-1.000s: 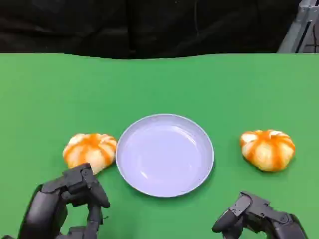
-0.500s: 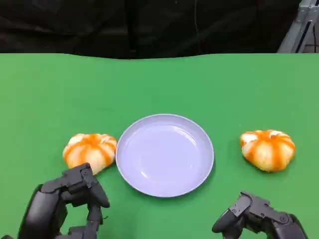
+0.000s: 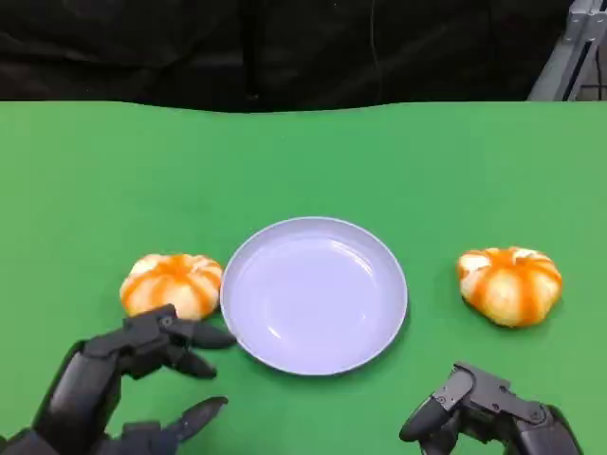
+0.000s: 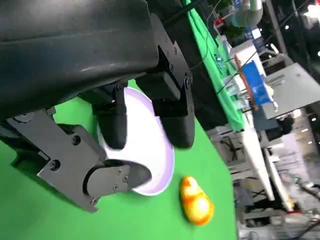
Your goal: Grasp the bread from the table and place it into the plate.
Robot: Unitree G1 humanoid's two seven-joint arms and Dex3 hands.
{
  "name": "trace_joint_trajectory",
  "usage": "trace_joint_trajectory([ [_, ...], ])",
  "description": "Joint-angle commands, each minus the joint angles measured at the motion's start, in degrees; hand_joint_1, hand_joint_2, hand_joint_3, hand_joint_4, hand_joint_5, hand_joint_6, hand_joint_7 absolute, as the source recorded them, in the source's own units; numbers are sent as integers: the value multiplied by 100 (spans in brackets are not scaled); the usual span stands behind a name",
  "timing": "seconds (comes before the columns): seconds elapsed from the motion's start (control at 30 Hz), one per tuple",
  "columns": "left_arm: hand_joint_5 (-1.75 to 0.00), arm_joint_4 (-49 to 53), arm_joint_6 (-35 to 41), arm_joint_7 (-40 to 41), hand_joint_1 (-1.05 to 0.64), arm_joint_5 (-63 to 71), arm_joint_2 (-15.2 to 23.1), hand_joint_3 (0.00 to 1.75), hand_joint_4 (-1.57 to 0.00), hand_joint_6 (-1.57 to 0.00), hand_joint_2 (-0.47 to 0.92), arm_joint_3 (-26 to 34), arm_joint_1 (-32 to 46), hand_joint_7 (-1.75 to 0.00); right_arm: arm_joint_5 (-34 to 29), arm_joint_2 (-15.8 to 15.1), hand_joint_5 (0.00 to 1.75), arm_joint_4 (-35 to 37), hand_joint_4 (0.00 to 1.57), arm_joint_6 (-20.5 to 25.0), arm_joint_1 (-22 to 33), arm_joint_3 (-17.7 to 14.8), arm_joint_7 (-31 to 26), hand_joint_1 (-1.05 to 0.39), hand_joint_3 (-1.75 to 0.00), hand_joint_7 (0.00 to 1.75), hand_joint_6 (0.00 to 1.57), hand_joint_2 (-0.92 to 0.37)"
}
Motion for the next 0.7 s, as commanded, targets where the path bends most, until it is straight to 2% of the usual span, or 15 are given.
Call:
trace_joint_trajectory([
  [0.03, -79, 44, 99, 130, -35, 196, 163, 12, -39, -58, 92, 118, -87, -20, -1, 17, 163, -69, 69, 66, 16, 20, -49, -12, -114, 132, 70, -49],
  [0.1, -79, 41, 105, 134, -36, 208, 159, 12, -39, -58, 92, 120, -89, -20, -1, 17, 163, -72, 69, 71, 16, 21, -50, -12, -115, 133, 69, -49],
  [0.13, -79, -63, 247, 184, -36, 495, 278, 12, -39, -58, 92, 133, -201, -19, -14, 41, 163, -50, 69, 63, -5, 48, -64, -12, -115, 133, 69, -48],
  [0.17, -76, -144, 358, 220, -44, 716, 363, 8, -30, -49, 91, 145, -286, -14, -24, 59, 165, -34, 70, 56, -22, 68, -76, -12, -116, 134, 70, -49],
  [0.23, -76, -304, 695, 259, -48, 1137, 500, 5, -25, -45, 90, 140, -477, -11, -45, 89, 166, -16, 70, 57, -46, 106, -106, -13, -117, 135, 69, -49],
  [0.27, -78, -370, 877, 262, -49, 1288, 542, 3, -17, -40, 90, 123, -557, -7, -53, 98, 166, -14, 70, 63, -51, 119, -120, -12, -120, 136, 69, -47],
  [0.4, -83, -477, 1382, 518, -51, 2296, 682, 1, -8, -39, 92, -74, -908, -5, -69, 116, 166, 2, 70, 58, -66, 132, -147, -11, -123, 136, 70, -45],
  [0.57, -80, -405, 1777, 817, -53, 3230, 751, 0, -9, -42, 91, -333, -1239, -5, -128, 123, 167, 29, 71, 28, -85, 142, -177, -11, -124, 136, 70, -44],
  [0.7, -74, -41, 2459, 788, -53, 4060, 752, 0, -22, -46, 88, -735, -1833, -4, -155, 112, 168, -4, 70, 88, -55, 160, -189, -9, -124, 135, 69, -43],
])
